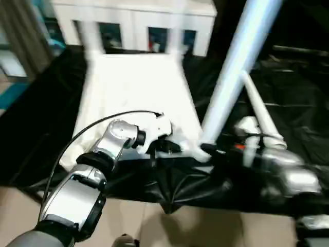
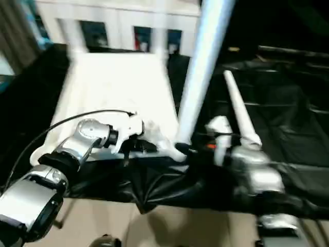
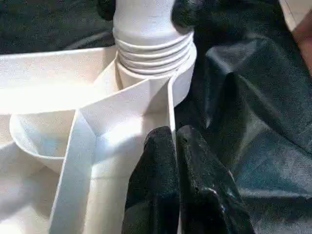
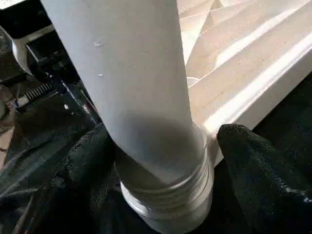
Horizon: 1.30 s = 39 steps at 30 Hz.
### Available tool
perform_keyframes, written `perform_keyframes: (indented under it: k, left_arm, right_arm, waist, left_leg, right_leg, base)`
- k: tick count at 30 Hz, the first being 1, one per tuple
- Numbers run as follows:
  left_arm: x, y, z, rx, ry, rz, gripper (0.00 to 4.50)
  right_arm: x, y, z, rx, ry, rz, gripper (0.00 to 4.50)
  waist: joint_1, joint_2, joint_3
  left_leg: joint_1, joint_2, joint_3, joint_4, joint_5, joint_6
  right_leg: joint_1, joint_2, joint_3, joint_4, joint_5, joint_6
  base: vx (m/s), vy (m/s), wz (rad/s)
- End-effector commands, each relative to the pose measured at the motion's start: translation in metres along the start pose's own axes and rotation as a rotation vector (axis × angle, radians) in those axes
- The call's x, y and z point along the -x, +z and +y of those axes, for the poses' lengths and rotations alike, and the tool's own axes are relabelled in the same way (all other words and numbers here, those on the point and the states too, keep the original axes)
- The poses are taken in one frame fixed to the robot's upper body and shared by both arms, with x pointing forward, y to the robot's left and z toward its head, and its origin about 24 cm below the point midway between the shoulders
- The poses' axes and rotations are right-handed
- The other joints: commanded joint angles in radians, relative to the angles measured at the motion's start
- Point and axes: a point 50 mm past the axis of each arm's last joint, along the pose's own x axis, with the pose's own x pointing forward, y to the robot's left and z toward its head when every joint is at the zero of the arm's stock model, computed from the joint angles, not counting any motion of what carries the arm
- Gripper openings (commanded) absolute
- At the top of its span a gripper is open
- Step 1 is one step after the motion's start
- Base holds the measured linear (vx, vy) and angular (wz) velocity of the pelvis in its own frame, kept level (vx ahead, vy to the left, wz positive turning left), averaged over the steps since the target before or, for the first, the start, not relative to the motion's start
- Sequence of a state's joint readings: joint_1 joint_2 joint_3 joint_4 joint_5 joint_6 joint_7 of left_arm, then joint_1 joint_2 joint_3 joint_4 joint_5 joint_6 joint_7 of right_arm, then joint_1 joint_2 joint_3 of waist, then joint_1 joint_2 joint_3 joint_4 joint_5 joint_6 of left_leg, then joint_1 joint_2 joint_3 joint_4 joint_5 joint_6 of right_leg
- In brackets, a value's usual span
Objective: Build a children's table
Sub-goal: Rotate leg to tighten
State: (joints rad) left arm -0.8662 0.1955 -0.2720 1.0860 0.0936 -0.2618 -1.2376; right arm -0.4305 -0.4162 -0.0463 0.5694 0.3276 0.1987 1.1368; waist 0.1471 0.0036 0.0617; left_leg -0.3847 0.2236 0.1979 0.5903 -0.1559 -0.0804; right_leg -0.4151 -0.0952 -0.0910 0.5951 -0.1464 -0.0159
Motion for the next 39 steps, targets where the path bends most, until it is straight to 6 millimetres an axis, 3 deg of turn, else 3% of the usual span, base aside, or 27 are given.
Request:
perform_keyframes:
  k: [1, 4, 5, 7, 11, 12, 13, 16, 21, 25, 26, 28, 39]
  left_arm:
    - [0.003, 0.007, 0.001, -0.079, -0.053, 0.013, 0.00]
    - [0.006, 0.008, 0.003, -0.096, -0.034, 0.008, 0.00]
    - [0.008, 0.008, 0.005, -0.115, -0.012, 0.000, 0.28]
    - [0.013, 0.007, 0.007, -0.116, 0.013, -0.008, 0.56]
    - [0.036, 0.003, 0.009, -0.031, 0.011, -0.069, 0.80]
    - [0.038, 0.002, 0.008, -0.024, 0.011, -0.068, 0.92]
    - [0.043, 0.000, 0.007, -0.004, 0.002, -0.064, 0.99]
    - [0.047, -0.007, 0.004, -0.003, 0.007, -0.030, 1.34]
    - [0.049, -0.017, -0.006, 0.047, -0.017, 0.013, 1.69]
    - [0.045, -0.017, -0.023, 0.128, -0.138, 0.025, 1.97]
    - [0.045, -0.017, -0.023, 0.128, -0.139, 0.026, 2.22]
    - [0.046, -0.021, -0.026, 0.134, -0.157, 0.068, 2.25]
    - [0.061, -0.021, -0.010, 0.009, 0.054, 0.192, 3.11]
  right_arm:
    - [0.024, 0.020, -0.014, 0.023, -0.133, -0.078, 3.52]
    - [0.027, 0.025, -0.015, 0.016, -0.161, -0.116, 3.52]
    - [0.027, 0.027, -0.014, 0.009, -0.163, -0.135, 3.54]
    - [0.027, 0.029, -0.011, -0.008, -0.145, -0.157, 3.55]
    - [0.025, 0.022, 0.002, 0.015, -0.080, -0.087, 3.55]
    - [0.025, 0.021, 0.003, 0.020, -0.073, -0.075, 3.55]
    - [0.024, 0.019, 0.005, 0.031, -0.068, -0.056, 3.55]
    - [0.022, 0.016, 0.004, 0.041, -0.092, -0.032, 3.55]
    - [0.015, 0.009, 0.013, 0.067, -0.061, 0.003, 3.55]
    - [0.024, 0.008, 0.016, 0.085, -0.042, 0.049, 3.55]
    - [0.024, 0.008, 0.016, 0.085, -0.042, 0.051, 3.55]
    - [0.032, 0.009, 0.013, 0.103, -0.052, 0.079, 3.55]
    - [0.047, 0.016, 0.012, 0.109, -0.074, 0.080, 3.55]
  waist:
    - [-0.005, -0.002, -0.080]
    - [-0.002, -0.002, -0.080]
    - [-0.003, -0.012, -0.080]
    - [-0.001, -0.010, -0.081]
    - [0.001, -0.018, -0.080]
    - [0.002, -0.014, -0.080]
    - [0.000, -0.025, -0.080]
    - [-0.001, -0.022, -0.079]
    - [-0.005, -0.026, -0.078]
    - [-0.005, -0.018, -0.076]
    - [-0.006, -0.019, -0.078]
    - [-0.007, -0.020, -0.078]
    - [-0.012, -0.024, -0.077]
  left_leg:
    - [0.025, 0.014, -0.008, -0.067, -0.296, 0.050]
    - [0.023, 0.012, -0.008, -0.065, -0.275, 0.057]
    - [0.022, 0.013, -0.008, -0.066, -0.269, 0.058]
    - [0.020, 0.014, -0.009, -0.065, -0.251, 0.064]
    - [0.018, 0.015, -0.008, -0.067, -0.225, 0.065]
    - [0.021, 0.017, -0.008, -0.067, -0.229, 0.063]
    - [0.017, 0.015, -0.007, -0.066, -0.224, 0.065]
    - [0.021, 0.020, -0.007, -0.067, -0.230, 0.058]
    - [0.019, 0.017, -0.006, -0.068, -0.233, 0.051]
    - [0.023, 0.022, -0.005, -0.071, -0.226, 0.050]
    - [0.023, 0.024, -0.006, -0.072, -0.229, 0.047]
    - [0.020, 0.018, -0.004, -0.069, -0.222, 0.051]
    - [0.023, 0.014, -0.007, -0.067, -0.249, 0.046]
  right_leg:
    - [0.058, -0.055, 0.039, -0.072, -0.269, -0.222]
    - [0.057, -0.055, 0.037, -0.076, -0.299, -0.201]
    - [0.058, -0.054, 0.037, -0.076, -0.301, -0.196]
    - [0.057, -0.056, 0.036, -0.074, -0.306, -0.188]
    - [0.056, -0.057, 0.037, -0.069, -0.310, -0.181]
    - [0.053, -0.057, 0.038, -0.066, -0.302, -0.186]
    - [0.054, -0.057, 0.038, -0.062, -0.297, -0.188]
    - [0.049, -0.061, 0.039, -0.064, -0.310, -0.192]
    - [0.049, -0.059, 0.041, -0.065, -0.311, -0.175]
    - [0.047, -0.056, 0.044, -0.059, -0.281, -0.195]
    - [0.049, -0.057, 0.045, -0.058, -0.277, -0.195]
    - [0.050, -0.054, 0.046, -0.058, -0.271, -0.191]
    - [0.049, -0.053, 0.044, -0.070, -0.338, -0.147]
  base:
    - [0.000, 0.000, 0.00]
    - [0.000, 0.000, 0.00]
    - [0.000, 0.000, 0.00]
    - [0.000, 0.000, 0.00]
    - [0.000, 0.000, 0.00]
    - [0.000, 0.000, 0.00]
    - [0.000, 0.000, 0.00]
    - [0.000, 0.000, 0.00]
    - [0.000, 0.000, 0.00]
    - [0.000, 0.000, 0.00]
    - [0.000, 0.000, 0.00]
    - [0.000, 0.000, 0.00]
    - [0.000, 0.000, 0.00]
